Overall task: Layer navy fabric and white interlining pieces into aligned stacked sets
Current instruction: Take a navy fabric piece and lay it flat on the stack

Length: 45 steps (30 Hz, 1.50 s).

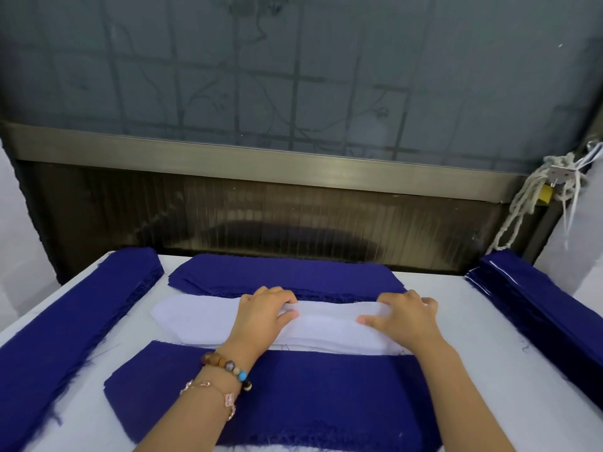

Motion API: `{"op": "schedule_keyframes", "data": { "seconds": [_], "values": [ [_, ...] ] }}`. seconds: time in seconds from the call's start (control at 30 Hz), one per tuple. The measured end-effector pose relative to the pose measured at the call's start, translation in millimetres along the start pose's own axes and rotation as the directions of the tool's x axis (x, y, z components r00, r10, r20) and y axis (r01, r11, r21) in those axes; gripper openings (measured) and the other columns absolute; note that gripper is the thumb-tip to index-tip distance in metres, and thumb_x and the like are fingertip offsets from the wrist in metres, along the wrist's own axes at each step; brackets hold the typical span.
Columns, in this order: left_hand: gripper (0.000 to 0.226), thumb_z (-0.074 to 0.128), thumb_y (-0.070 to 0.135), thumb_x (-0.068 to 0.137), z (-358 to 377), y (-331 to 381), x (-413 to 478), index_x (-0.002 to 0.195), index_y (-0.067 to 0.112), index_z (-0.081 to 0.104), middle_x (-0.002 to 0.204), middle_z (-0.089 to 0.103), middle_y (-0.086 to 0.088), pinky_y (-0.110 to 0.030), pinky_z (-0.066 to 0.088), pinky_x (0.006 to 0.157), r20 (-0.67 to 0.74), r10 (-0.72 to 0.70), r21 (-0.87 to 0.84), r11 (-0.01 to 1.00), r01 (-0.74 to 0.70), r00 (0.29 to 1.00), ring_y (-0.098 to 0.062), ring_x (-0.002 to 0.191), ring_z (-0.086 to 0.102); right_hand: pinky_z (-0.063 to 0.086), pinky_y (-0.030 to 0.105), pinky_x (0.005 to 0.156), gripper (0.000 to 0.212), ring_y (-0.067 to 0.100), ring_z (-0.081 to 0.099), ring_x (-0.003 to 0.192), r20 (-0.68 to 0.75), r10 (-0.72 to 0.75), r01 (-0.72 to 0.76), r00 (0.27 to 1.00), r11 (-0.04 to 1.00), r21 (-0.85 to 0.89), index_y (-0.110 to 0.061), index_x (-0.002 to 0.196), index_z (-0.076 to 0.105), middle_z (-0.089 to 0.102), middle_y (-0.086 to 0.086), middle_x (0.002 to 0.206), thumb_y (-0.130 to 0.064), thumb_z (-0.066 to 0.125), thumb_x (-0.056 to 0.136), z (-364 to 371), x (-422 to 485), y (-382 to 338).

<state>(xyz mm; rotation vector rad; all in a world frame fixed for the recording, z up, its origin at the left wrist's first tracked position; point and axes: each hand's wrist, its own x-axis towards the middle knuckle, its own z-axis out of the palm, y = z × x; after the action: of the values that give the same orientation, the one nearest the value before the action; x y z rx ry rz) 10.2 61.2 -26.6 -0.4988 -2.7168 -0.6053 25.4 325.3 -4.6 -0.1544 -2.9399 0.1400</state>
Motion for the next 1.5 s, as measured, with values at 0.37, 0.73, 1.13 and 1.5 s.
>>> {"op": "schedule_keyframes", "data": {
  "seconds": [0.37, 0.73, 1.13, 1.5],
  "values": [
    [0.027, 0.053, 0.055, 0.091, -92.3, -67.0, -6.7, 0.099, 0.029, 0.054, 0.118, 0.056, 0.010, -0.054, 0.017, 0.111, 0.258, -0.446, 0.400, 0.857, 0.325, 0.857, -0.016, 0.113, 0.051, 0.038, 0.029, 0.092, 0.029, 0.018, 0.053, 0.104, 0.116, 0.102, -0.133, 0.988, 0.942, 0.307, -0.021, 0.121, 0.055, 0.060, 0.002, 0.121, -0.033, 0.056, 0.095, -14.1, -15.7, 17.4],
    [0.007, 0.062, 0.022, 0.093, -124.2, -102.1, -70.7, 0.095, 0.019, 0.068, 0.089, 0.070, -0.003, -0.035, 0.051, 0.076, -0.033, -0.436, -0.393, 0.833, 0.390, 0.899, -0.021, 0.085, 0.064, 0.042, 0.036, 0.096, 0.033, 0.030, 0.056, 0.112, -0.006, 0.399, -0.257, 0.917, 0.604, 0.754, -0.008, 0.122, 0.061, 0.062, 0.010, 0.121, -0.026, 0.060, 0.094, -28.4, -46.9, 18.2],
    [0.020, 0.063, 0.025, 0.092, -134.5, -93.3, -114.1, 0.081, 0.009, 0.069, 0.071, 0.067, -0.002, -0.025, 0.045, 0.060, 0.054, -0.494, -0.424, 0.776, 0.468, 0.868, -0.017, 0.069, 0.059, 0.035, 0.032, 0.058, 0.035, 0.019, 0.044, 0.061, -0.028, 0.354, -0.232, 0.935, 0.669, 0.706, -0.008, 0.067, 0.050, 0.049, 0.008, 0.063, -0.030, 0.058, 0.093, -20.7, -98.6, 39.2],
    [0.024, 0.062, 0.021, 0.093, -104.7, -84.3, -149.6, 0.116, 0.014, 0.057, 0.076, 0.057, 0.002, -0.029, 0.037, 0.076, 0.026, -0.534, -0.328, 0.794, 0.511, 0.845, -0.012, 0.074, 0.052, 0.038, 0.024, 0.058, 0.013, 0.012, 0.052, 0.070, -0.040, 0.278, -0.209, 0.960, 0.804, 0.557, -0.025, 0.101, 0.055, 0.056, -0.005, 0.075, -0.032, 0.059, 0.091, -2.0, -125.9, 36.2]
  ]
}}
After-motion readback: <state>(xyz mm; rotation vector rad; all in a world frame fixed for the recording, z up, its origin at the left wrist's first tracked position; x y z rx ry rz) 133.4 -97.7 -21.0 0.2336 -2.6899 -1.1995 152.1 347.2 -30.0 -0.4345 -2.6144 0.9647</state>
